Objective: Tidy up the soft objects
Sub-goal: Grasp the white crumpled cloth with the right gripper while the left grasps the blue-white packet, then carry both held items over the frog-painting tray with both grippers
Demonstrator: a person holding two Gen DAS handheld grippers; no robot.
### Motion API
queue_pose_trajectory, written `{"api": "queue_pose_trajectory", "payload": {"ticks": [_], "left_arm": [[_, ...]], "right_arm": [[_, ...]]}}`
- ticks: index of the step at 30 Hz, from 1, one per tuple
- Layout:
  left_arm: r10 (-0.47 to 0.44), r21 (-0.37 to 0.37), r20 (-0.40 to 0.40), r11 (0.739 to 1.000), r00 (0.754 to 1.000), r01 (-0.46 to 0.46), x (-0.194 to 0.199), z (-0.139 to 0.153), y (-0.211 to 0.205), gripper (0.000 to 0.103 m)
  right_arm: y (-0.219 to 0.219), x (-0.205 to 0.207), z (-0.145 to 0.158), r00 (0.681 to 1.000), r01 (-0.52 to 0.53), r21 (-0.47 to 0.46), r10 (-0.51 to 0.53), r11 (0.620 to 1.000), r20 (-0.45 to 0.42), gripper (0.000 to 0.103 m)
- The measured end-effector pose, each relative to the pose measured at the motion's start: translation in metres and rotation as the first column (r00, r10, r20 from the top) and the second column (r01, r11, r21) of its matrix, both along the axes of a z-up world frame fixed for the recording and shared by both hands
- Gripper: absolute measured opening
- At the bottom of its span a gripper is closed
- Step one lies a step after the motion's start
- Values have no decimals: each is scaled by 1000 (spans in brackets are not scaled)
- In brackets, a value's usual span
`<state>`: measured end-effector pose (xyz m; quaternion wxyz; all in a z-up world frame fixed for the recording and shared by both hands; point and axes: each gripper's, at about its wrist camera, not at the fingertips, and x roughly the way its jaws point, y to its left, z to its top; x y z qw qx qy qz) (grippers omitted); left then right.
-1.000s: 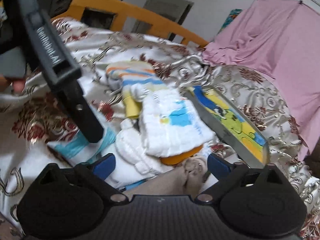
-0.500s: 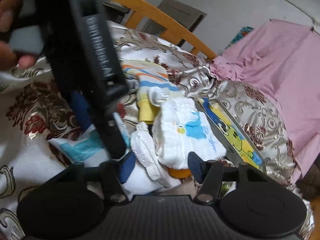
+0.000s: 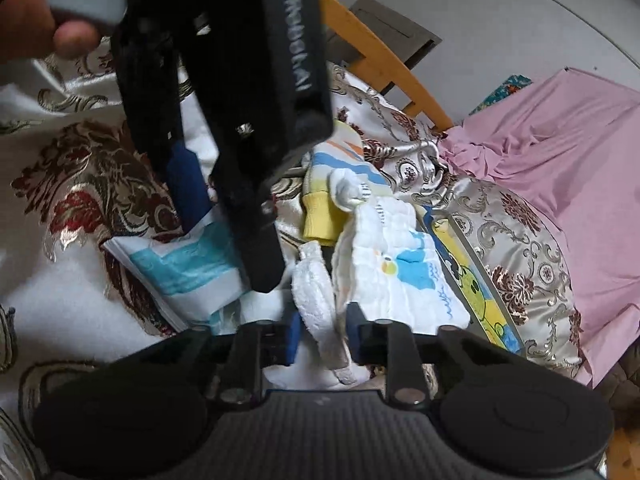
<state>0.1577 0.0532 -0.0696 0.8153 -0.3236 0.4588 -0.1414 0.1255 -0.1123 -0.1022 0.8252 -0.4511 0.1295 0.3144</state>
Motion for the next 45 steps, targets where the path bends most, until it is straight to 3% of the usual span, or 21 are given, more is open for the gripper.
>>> {"api": "queue_pose_trajectory", "payload": {"ticks": [7, 19, 27, 32, 39, 45], "left_arm": [[0, 19, 41, 1000, 999, -1, -5, 6, -2, 41], [41, 7, 184, 999, 982, -43, -32, 31, 0, 37], [73, -30, 348, 997, 935, -67, -46, 52, 2, 37], [80, -21, 404, 997, 911, -78, -49, 65, 2, 37], [47, 57, 418, 995, 907, -77, -32, 81, -1, 37], [48, 83, 439, 992, 897, -94, 18, 99, 0, 37]], "right_arm": [[-6, 2, 7, 1000, 13, 41, -13, 999, -7, 18], [-41, -18, 55, 998, 54, 243, -59, 969, 15, 14], [-65, -38, 90, 995, 66, 395, -89, 916, 39, 14], [-76, -44, 101, 992, 75, 446, -113, 892, 61, 14], [-81, -36, 111, 988, 94, 478, -141, 874, 63, 14], [-74, 0, 118, 986, 110, 507, -156, 855, 49, 14]]}}
